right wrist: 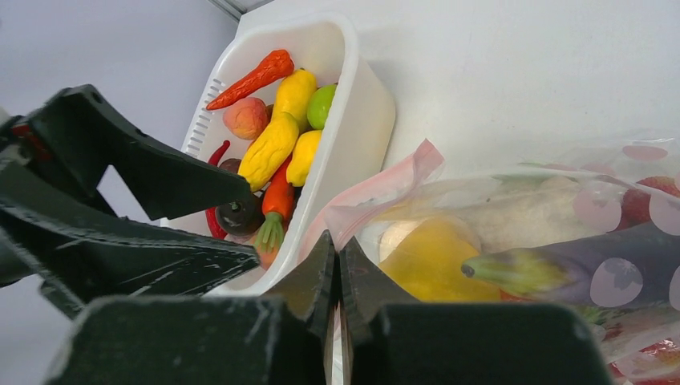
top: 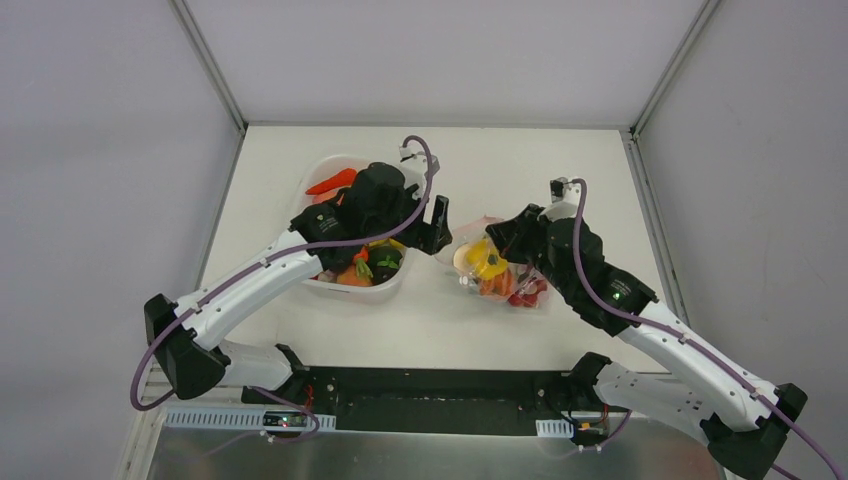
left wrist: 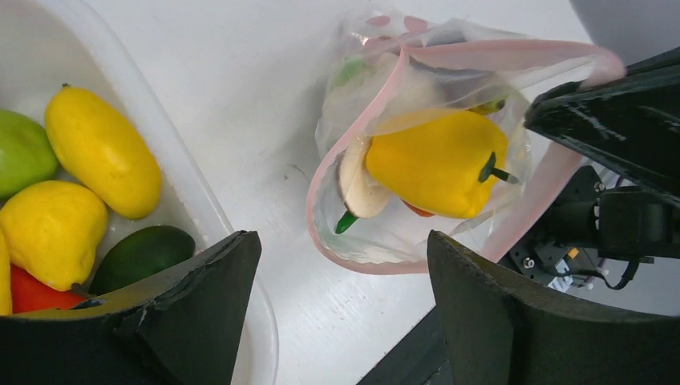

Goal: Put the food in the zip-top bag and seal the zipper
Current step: Adjust the zipper food storage bag at the center of the board.

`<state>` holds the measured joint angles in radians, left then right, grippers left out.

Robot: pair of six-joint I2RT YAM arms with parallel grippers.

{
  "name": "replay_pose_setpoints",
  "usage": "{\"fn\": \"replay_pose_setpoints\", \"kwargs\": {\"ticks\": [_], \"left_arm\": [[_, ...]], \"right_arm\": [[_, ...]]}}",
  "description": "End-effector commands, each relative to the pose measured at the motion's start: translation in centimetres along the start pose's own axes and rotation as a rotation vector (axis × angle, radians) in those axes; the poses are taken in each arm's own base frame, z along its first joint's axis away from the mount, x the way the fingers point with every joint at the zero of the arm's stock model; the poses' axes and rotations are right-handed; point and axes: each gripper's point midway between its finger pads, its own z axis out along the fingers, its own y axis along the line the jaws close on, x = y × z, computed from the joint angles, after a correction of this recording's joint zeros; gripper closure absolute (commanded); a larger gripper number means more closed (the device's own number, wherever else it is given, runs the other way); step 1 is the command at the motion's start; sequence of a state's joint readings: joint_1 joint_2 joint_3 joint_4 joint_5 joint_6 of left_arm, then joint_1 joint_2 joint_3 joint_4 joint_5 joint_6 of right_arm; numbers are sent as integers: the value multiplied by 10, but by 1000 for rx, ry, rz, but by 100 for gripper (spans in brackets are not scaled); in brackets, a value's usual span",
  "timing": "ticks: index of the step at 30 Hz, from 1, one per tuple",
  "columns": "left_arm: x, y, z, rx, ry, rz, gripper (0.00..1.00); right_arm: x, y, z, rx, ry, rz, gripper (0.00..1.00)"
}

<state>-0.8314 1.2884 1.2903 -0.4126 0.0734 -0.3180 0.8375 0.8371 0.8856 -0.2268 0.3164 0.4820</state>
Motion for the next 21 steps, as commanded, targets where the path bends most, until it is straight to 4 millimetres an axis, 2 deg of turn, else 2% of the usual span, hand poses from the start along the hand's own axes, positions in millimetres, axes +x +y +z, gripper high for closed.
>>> {"fn": "replay_pose_setpoints", "kwargs": {"ticks": [1, 4, 10, 13, 14, 17, 19, 21], "left_arm": [[18, 2, 14, 16, 78, -17, 21], [25, -2, 23, 35, 135, -20, 23], [38, 18, 45, -77, 196, -43, 27], [40, 18, 55, -71, 219, -54, 32], [40, 16, 58, -57, 222, -55, 37], [33, 6, 61, -4, 200, -66, 62], [23, -1, 57, 30, 163, -72, 82], [10, -7, 51, 54, 116, -70, 97]], "right_arm": [[-20, 22, -3, -83, -60, 38, 97], [-20, 23, -4, -85, -60, 39, 97], [-21, 24, -7, -94, -61, 40, 97], [-23, 24, -9, -98, -67, 41, 97], [-23, 24, -9, -100, -68, 41, 97], [-25, 23, -11, -98, -76, 42, 97], [-24, 22, -11, -93, -75, 40, 97], [-23, 23, -11, -98, -72, 36, 97]]}}
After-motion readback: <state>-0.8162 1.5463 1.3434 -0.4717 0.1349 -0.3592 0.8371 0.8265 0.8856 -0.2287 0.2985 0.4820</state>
